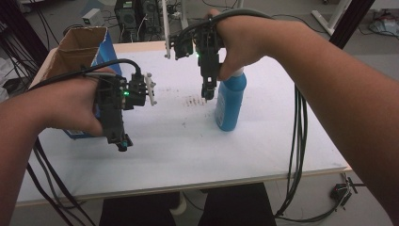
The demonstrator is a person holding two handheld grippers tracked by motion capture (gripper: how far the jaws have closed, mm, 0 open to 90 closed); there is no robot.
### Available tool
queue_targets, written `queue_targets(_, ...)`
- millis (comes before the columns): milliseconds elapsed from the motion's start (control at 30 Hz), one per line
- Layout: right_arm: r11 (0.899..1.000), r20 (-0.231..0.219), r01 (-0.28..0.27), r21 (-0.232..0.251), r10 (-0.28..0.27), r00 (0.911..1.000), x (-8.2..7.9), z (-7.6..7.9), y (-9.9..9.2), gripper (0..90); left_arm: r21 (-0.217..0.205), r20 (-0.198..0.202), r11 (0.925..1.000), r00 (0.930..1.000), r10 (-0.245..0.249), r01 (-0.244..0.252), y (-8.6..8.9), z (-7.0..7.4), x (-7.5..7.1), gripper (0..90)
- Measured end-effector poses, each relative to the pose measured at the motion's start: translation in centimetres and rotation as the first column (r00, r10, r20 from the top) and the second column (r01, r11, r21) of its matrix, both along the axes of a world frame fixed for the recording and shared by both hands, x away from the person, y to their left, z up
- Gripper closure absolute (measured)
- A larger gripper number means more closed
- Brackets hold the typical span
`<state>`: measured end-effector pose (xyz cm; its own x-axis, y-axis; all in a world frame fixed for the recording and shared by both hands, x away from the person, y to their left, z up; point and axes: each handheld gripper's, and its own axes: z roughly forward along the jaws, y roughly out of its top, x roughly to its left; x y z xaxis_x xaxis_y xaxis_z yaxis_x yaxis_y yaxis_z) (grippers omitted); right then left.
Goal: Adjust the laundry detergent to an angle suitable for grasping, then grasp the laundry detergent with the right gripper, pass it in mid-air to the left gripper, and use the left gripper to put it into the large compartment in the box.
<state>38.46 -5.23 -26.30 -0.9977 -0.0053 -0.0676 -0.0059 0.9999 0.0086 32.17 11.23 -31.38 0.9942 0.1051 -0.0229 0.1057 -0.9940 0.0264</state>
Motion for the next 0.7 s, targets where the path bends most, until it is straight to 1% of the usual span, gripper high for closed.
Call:
queue_targets(100, 1.000, 0.001, -0.002, 0.000, 0.002, 1.0000, 0.02, 0.04, 0.02, 4.0, -0.001, -0.003, 1.0000, 1.0000, 0.001, -0.001, -0.10, -0.10, -0.06, 1.7)
queue_targets(133, 1.000, -0.001, -0.004, 0.001, 0.004, 1.0000, 0.03, 0.13, 0.04, 4.0, 0.000, -0.002, 1.0000, 1.0000, -0.006, 0.006, -0.15, -0.14, -0.04, 1.7)
queue_targets(400, 1.000, 0.003, -0.001, 0.010, 0.001, 1.0000, 0.25, 0.45, -0.11, 4.0, 0.003, -0.007, 1.0000, 1.0000, 0.002, -0.002, -0.22, -0.32, 0.04, 1.7)
queue_targets(500, 1.000, -0.002, 0.000, 0.020, 0.000, 1.0000, 0.43, 0.46, -0.15, 4.0, 0.010, -0.008, 0.9999, 1.0000, 0.004, -0.003, -0.28, -0.31, 0.15, 1.7)
queue_targets(533, 1.000, -0.002, -0.003, 0.023, 0.003, 1.0000, 0.53, 0.45, -0.15, 4.0, 0.006, -0.009, 1.0000, 1.0000, 0.003, -0.003, -0.29, -0.29, 0.19, 1.7)
queue_targets(567, 1.000, -0.005, 0.007, 0.021, -0.007, 1.0000, 0.53, 0.49, -0.13, 4.0, 0.006, -0.008, 1.0000, 1.0000, 0.001, -0.001, -0.28, -0.28, 0.21, 1.7)
queue_targets(600, 1.000, -0.006, -0.002, 0.029, 0.002, 1.0000, 0.67, 0.45, -0.10, 4.0, 0.004, -0.009, 1.0000, 1.0000, 0.003, -0.003, -0.26, -0.27, 0.19, 1.7)
queue_targets(700, 0.999, -0.009, 0.007, 0.041, -0.006, 0.9999, 0.80, 0.57, -0.09, 4.0, 0.004, -0.009, 1.0000, 1.0000, 0.004, -0.003, -0.21, -0.23, 0.17, 1.7)
